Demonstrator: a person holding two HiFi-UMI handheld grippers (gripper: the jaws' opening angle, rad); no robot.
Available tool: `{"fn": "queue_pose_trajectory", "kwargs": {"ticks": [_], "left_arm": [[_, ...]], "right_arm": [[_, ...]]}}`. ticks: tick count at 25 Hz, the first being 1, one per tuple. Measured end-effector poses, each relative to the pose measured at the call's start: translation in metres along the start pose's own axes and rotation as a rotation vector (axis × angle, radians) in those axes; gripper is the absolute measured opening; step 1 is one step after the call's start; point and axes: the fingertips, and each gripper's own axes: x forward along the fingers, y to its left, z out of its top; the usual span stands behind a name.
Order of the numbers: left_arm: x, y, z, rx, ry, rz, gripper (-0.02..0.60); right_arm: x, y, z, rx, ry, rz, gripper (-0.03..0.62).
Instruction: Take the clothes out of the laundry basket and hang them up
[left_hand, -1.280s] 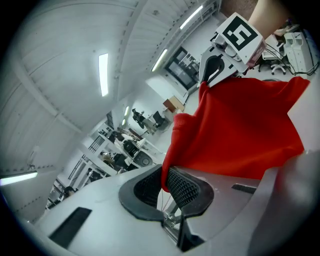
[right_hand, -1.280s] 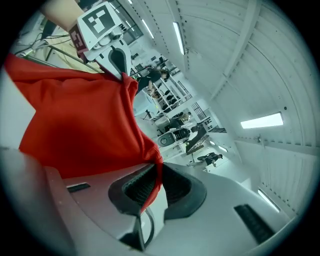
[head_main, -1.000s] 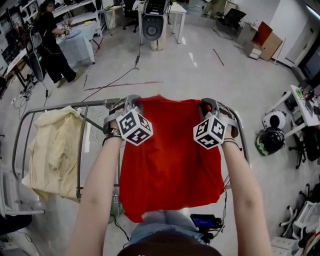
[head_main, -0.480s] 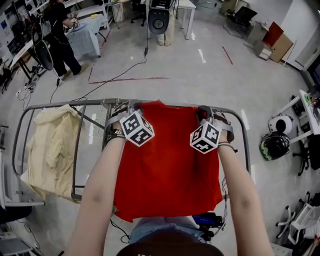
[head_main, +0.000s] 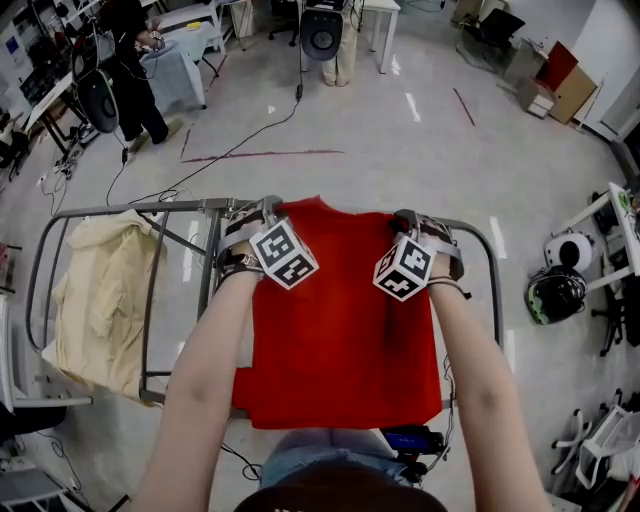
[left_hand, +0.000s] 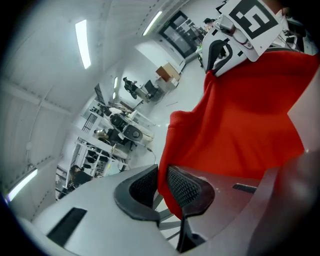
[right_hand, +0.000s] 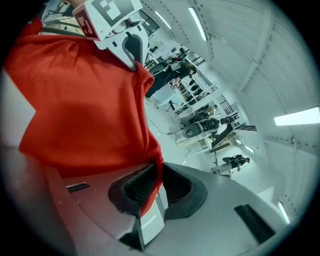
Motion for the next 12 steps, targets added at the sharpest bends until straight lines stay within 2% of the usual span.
{"fn": "queue_pose_trajectory", "kwargs": {"ticks": [3,5,7,9,10,12], "left_arm": [[0.006,0.002,-0.003,-0.009,0.023,0.022,0.085],[0.006,0.008,-0.004,-0.016,0.028,0.051,0.119],[0.004,0.015,-0.002,-0.029,0.027,0.087,0.188],[0.003,0.021,-0.001,-0.05,0.014,0.108,0.288],[0.001,0.023,-0.001,-0.059,0.005,0.115,0.329],[-0.005,0.028,-0.001,-0.067,-0.011,0.133,0.361]], "right_arm": [[0.007,0.001,-0.003,0.004,0.013,0.001,0.065],[0.01,-0.003,-0.003,0.031,0.022,-0.021,0.126],[0.009,-0.012,-0.004,0.081,0.027,-0.052,0.223],[0.006,-0.021,-0.005,0.124,0.026,-0.083,0.286],[0.004,-0.024,-0.004,0.137,0.023,-0.095,0.307],[-0.002,-0.026,-0.002,0.148,0.018,-0.111,0.313]]}}
